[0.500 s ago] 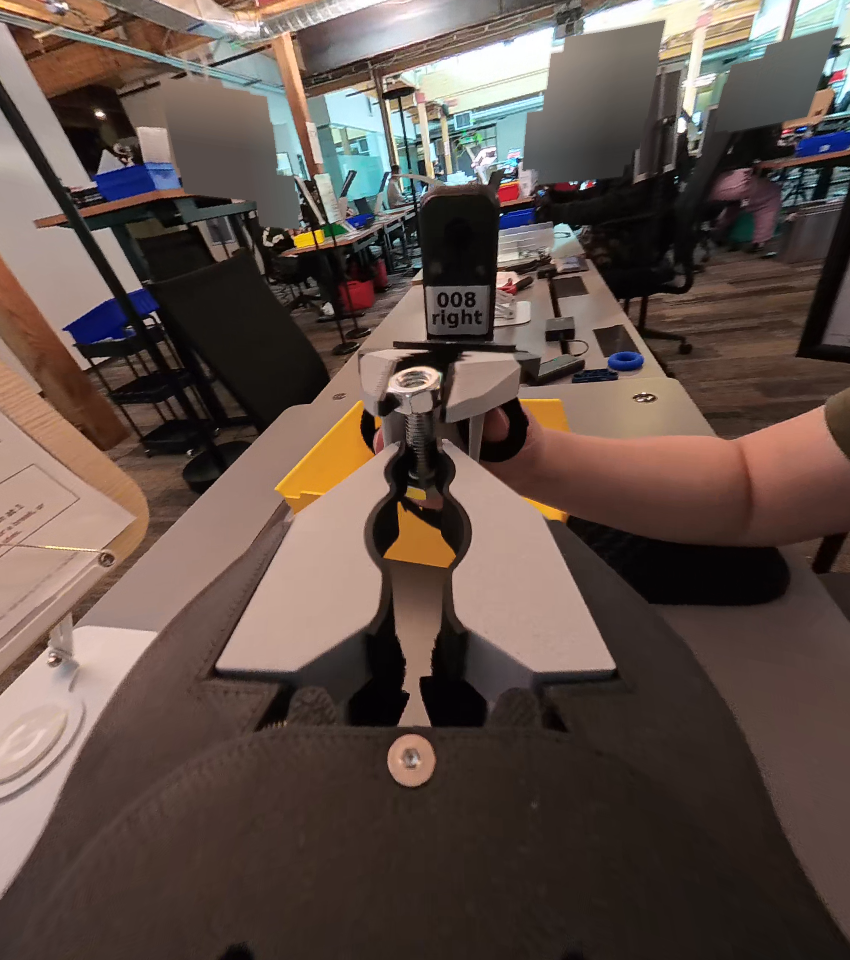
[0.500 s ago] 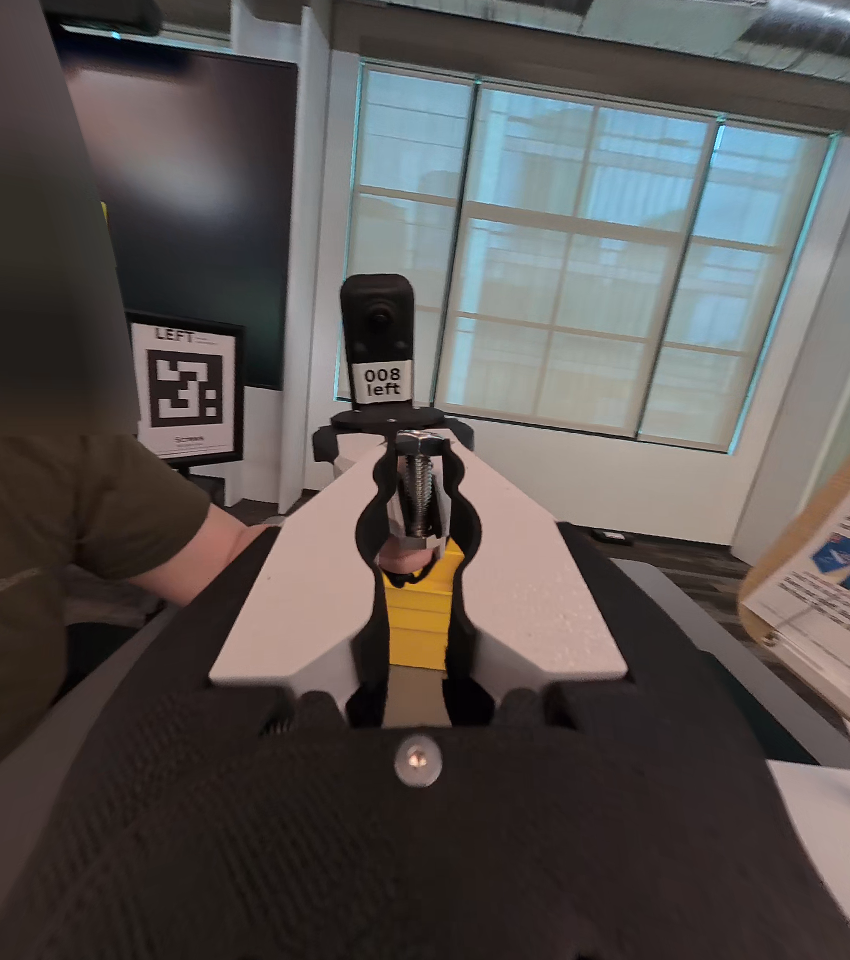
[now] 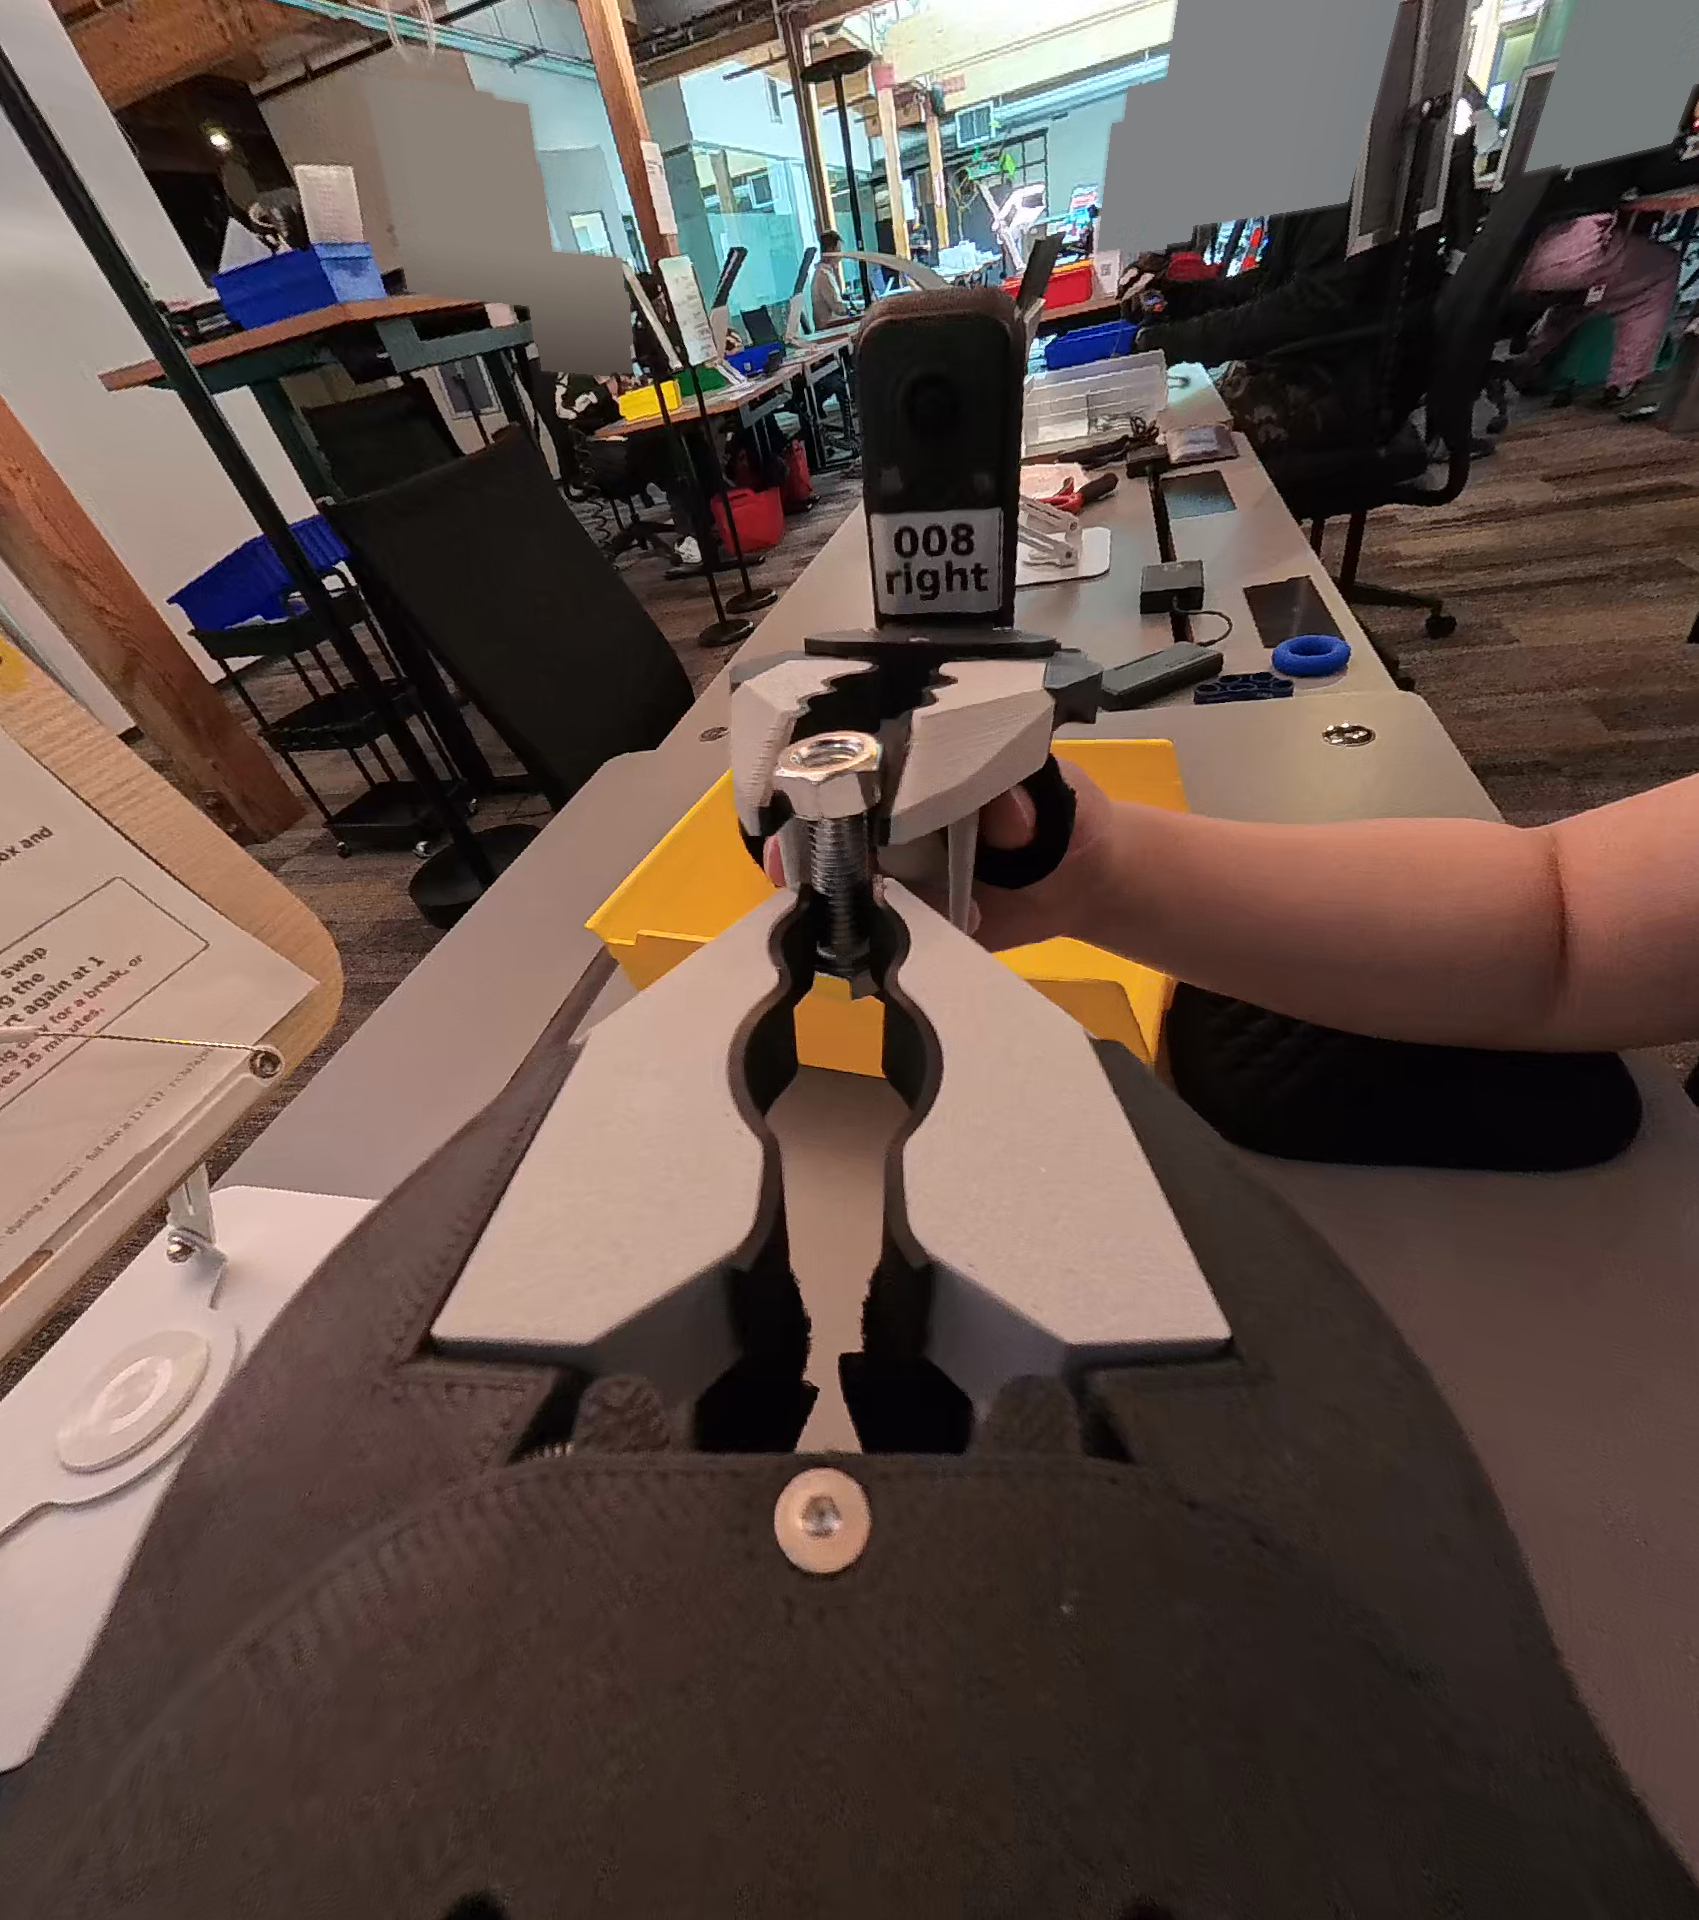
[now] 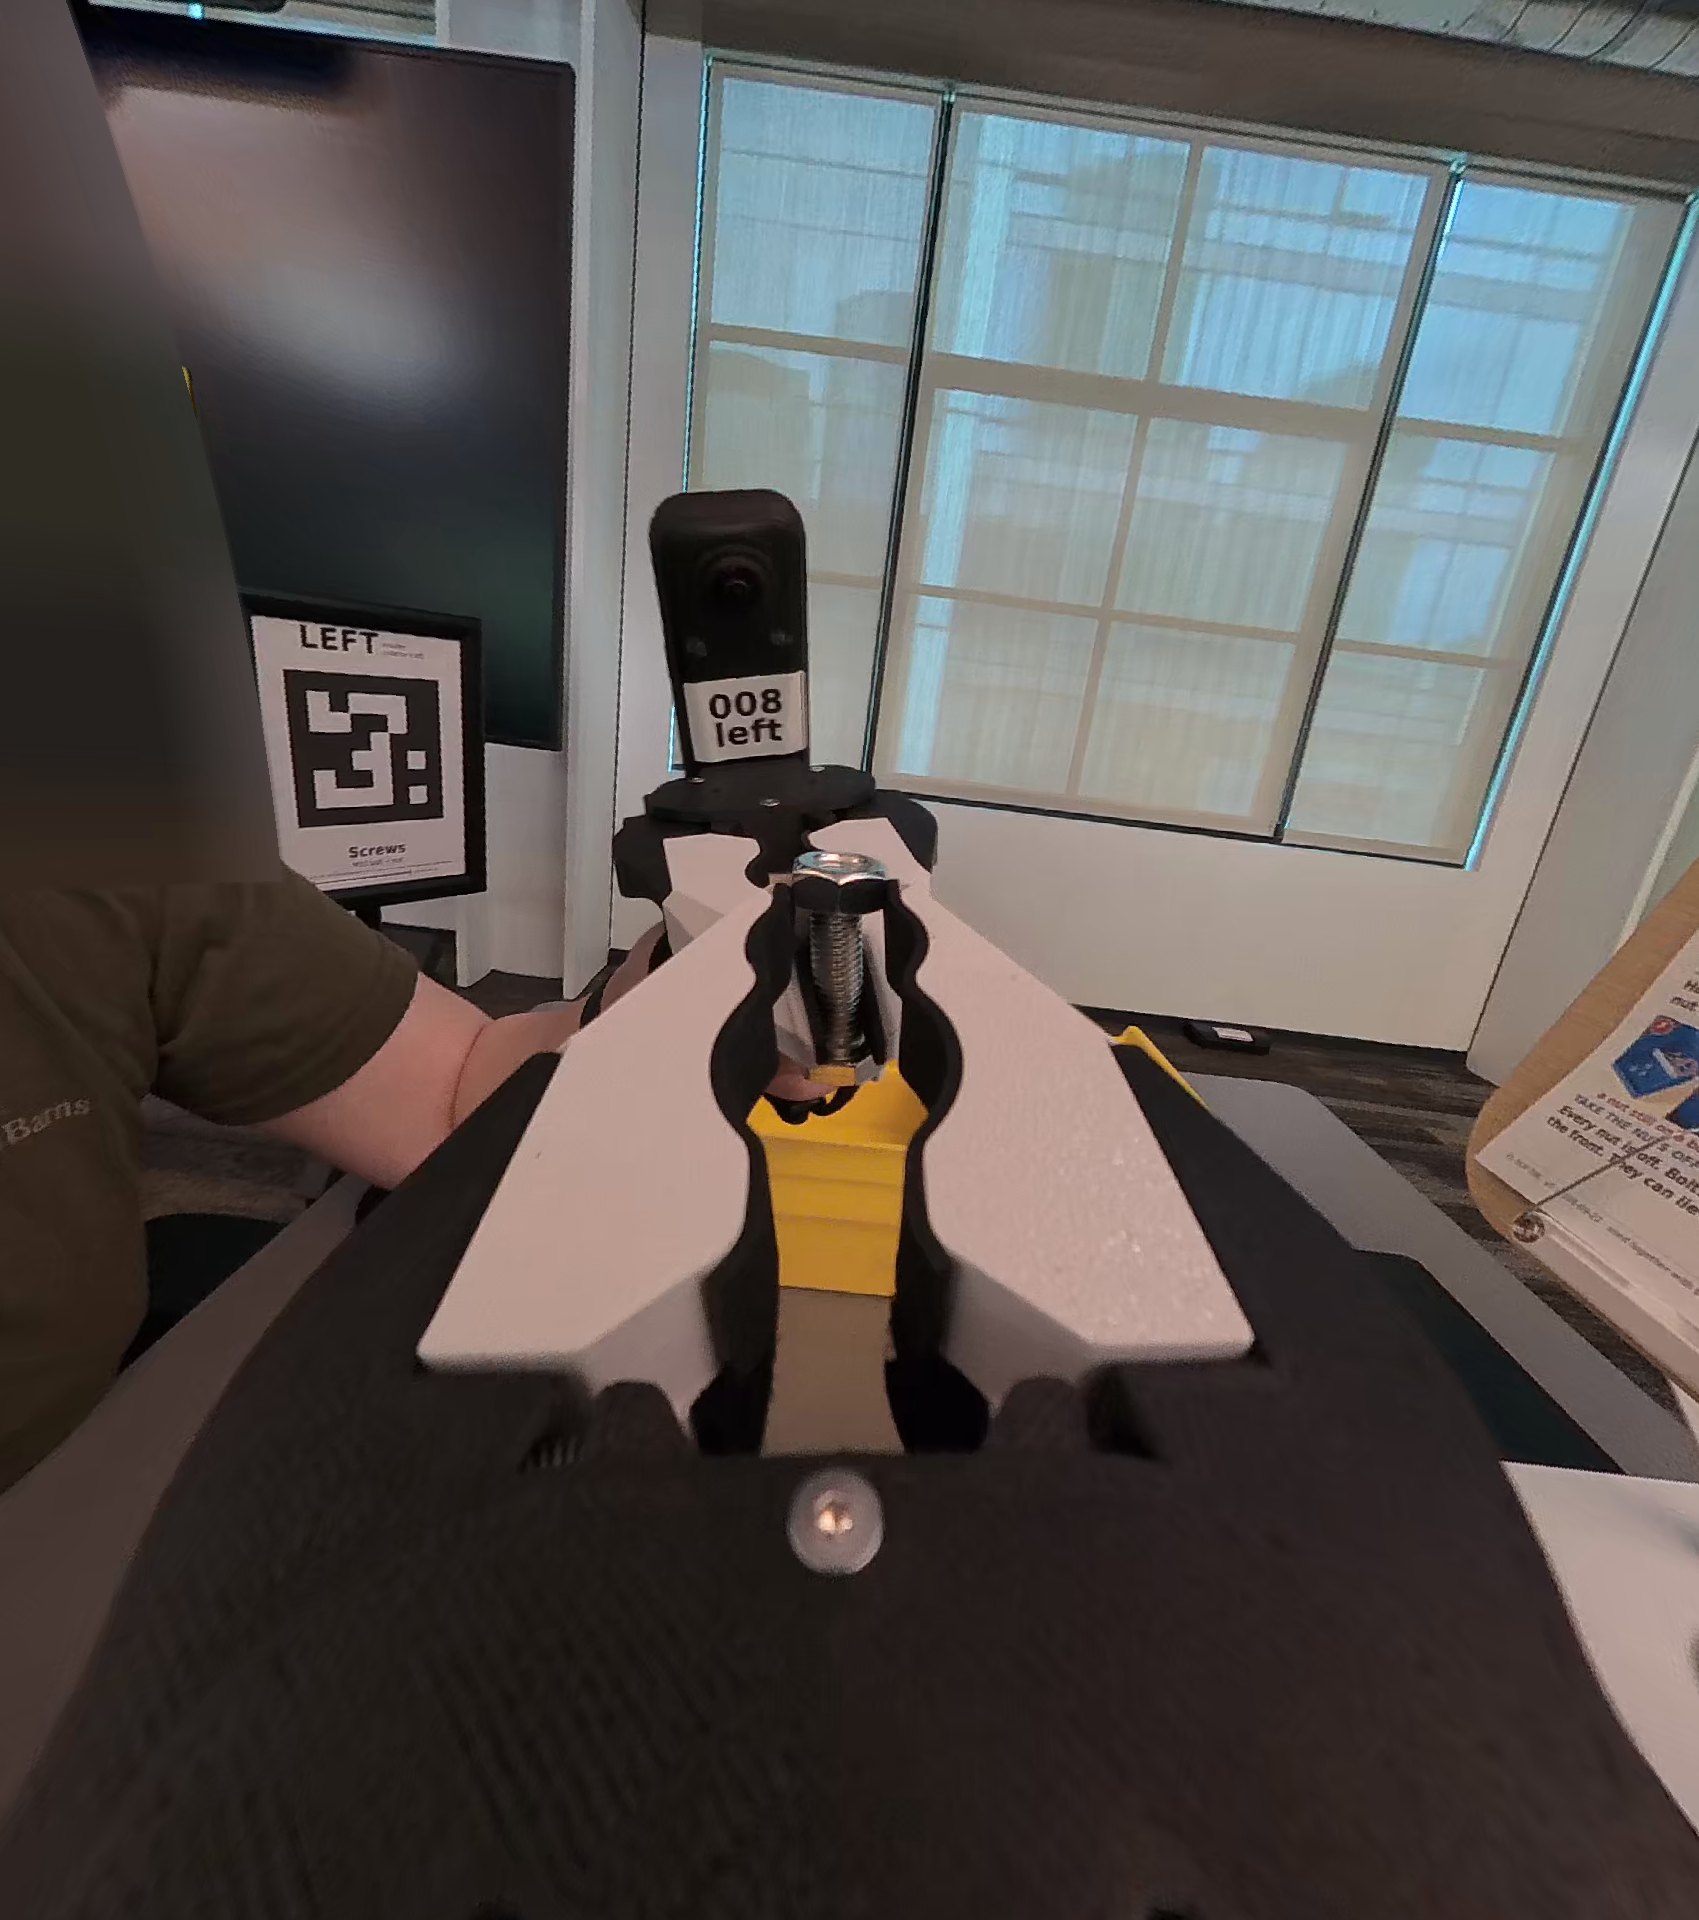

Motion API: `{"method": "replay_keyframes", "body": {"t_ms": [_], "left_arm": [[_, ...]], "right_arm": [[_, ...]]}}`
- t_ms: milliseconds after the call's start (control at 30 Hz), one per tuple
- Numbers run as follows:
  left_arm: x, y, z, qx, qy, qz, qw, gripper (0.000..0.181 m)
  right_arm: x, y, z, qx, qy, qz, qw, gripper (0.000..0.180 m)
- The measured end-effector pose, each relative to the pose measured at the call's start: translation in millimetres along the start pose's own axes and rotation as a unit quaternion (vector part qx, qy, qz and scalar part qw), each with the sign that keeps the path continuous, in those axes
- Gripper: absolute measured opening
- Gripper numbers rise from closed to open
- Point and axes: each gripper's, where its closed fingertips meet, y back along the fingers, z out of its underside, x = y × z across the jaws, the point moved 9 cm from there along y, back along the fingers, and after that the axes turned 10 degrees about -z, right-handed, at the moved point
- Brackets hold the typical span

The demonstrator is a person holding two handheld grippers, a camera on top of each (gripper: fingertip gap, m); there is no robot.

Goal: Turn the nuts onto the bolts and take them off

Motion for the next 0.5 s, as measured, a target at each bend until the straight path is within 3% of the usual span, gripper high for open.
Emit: {"method": "replay_keyframes", "body": {"t_ms": [500], "left_arm": [[-1.7,-1.2,1.8,-0.003,-0.001,-0.008,1.0,0.007]], "right_arm": [[0.5,1.6,-0.8,-0.032,0.008,0.016,0.999,0.016]]}}
